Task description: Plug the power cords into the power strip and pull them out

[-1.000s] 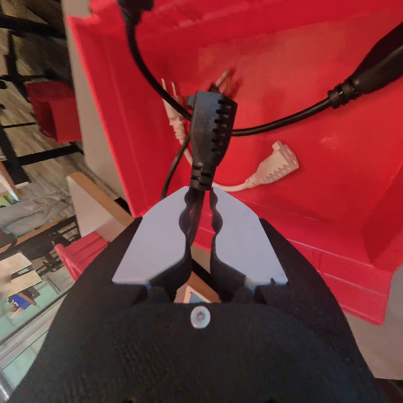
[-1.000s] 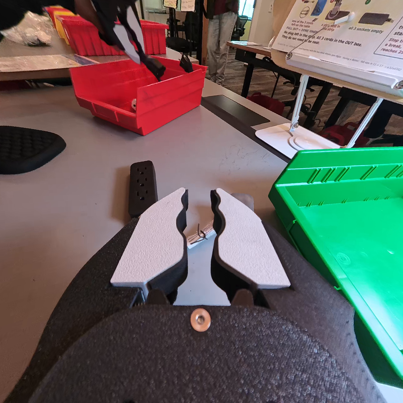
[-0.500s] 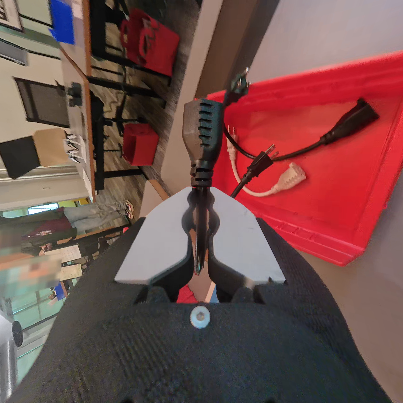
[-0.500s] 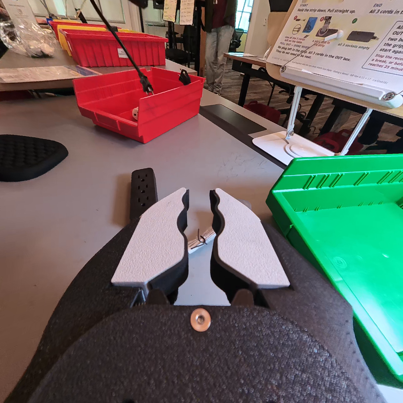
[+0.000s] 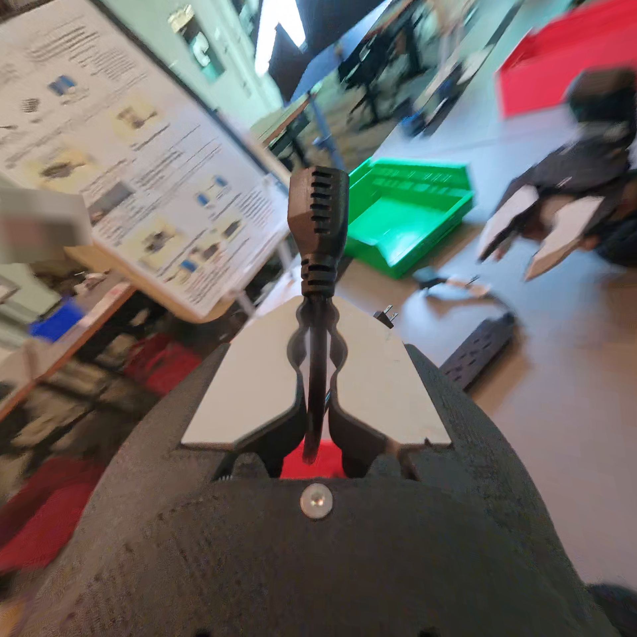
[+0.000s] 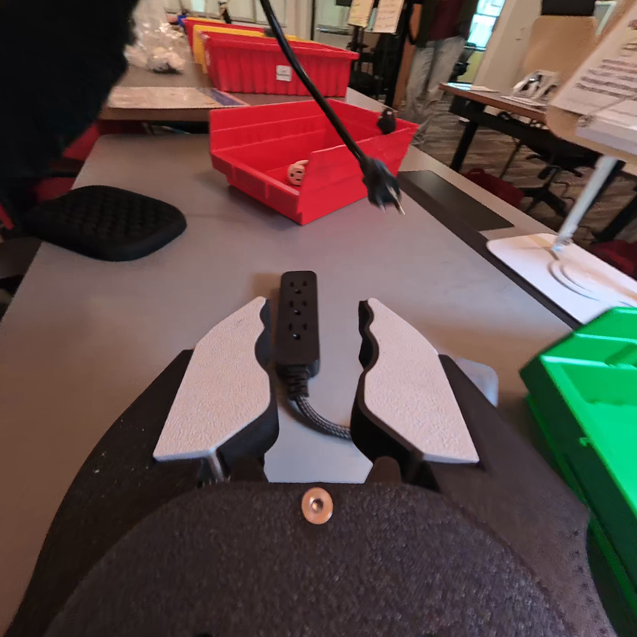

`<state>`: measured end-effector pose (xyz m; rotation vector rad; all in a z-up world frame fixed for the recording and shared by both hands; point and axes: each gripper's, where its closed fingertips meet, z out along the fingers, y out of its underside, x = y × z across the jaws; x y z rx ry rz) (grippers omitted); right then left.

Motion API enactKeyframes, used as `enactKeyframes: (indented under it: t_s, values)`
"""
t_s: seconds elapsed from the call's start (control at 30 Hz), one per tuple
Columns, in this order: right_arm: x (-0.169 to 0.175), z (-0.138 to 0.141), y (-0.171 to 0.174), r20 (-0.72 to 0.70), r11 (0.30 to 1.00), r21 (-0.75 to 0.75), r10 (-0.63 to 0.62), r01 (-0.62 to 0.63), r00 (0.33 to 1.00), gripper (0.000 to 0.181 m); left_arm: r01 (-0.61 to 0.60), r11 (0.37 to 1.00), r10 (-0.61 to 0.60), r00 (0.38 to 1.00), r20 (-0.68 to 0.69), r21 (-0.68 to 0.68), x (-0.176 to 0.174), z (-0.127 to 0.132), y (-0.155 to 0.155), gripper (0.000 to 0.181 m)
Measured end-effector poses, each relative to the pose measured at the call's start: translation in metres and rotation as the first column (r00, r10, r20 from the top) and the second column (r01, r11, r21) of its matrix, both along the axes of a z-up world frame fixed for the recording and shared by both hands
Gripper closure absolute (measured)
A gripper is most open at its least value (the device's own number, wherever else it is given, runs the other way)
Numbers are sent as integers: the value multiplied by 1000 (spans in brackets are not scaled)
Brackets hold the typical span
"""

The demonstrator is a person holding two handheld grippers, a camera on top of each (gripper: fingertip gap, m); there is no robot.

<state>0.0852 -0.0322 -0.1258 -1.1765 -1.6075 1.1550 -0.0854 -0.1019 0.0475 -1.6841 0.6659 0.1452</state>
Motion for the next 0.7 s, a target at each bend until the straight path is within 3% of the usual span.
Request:
enactKeyframes:
  t_s: [0.13,0.23,0.47,0.6,0.7]
  values:
    - [-10,3,-26,-12,996,-22,88,-89,996,128,202,979,-204,958,200,27,51,-26,14,172]
    - [-11,1,-26,5,995,-52,86,-86,996,126,283,959,-276,918,284,17,71,-42,25,172]
    - [-17,-38,-4,169,994,109,-48,29,984,128,308,951,-292,897,332,3,76,-59,27,172]
    - [-19,-48,8,196,964,252,-135,83,971,126,352,936,-338,867,365,31,76,-59,18,172]
    - [-22,-48,11,210,958,267,-160,101,965,122,398,914,-393,832,391,72,78,-49,10,172]
